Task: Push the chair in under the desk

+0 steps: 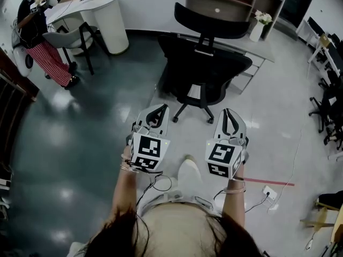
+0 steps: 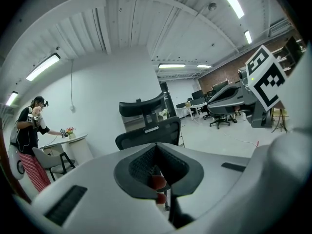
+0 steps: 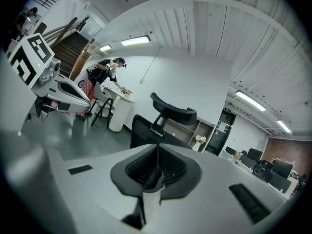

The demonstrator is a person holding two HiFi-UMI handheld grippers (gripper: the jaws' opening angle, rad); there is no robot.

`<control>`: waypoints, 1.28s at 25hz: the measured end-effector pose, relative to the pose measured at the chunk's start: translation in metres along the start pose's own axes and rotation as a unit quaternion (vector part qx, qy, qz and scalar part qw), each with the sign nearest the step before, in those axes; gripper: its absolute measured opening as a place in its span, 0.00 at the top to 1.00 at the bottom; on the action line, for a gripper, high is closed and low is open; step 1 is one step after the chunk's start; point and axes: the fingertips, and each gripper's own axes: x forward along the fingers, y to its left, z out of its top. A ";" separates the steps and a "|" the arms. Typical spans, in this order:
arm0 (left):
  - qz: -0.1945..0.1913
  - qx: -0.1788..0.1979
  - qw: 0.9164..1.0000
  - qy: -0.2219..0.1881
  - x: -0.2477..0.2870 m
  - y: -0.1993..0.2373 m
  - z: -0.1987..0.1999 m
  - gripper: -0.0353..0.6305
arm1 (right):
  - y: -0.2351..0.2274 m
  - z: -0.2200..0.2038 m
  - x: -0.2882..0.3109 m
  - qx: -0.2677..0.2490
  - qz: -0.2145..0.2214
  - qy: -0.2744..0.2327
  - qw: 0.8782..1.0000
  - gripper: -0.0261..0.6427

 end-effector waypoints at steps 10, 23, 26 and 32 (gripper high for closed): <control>0.002 0.003 1.000 0.000 -0.027 -0.022 -0.001 0.93 | 0.001 -0.006 -0.033 -0.005 -0.004 -0.011 1.000 0.92; 0.006 -0.002 1.000 -0.002 -0.039 -0.041 -0.002 0.93 | -0.012 -0.017 -0.052 -0.002 -0.019 -0.025 1.000 0.92; 0.011 0.001 1.000 -0.002 -0.039 -0.041 -0.001 0.93 | -0.013 -0.015 -0.051 -0.003 -0.018 -0.029 0.999 0.92; 0.018 -0.003 1.000 -0.004 -0.031 -0.040 0.004 0.93 | -0.016 -0.012 -0.041 -0.011 -0.012 -0.037 0.999 0.92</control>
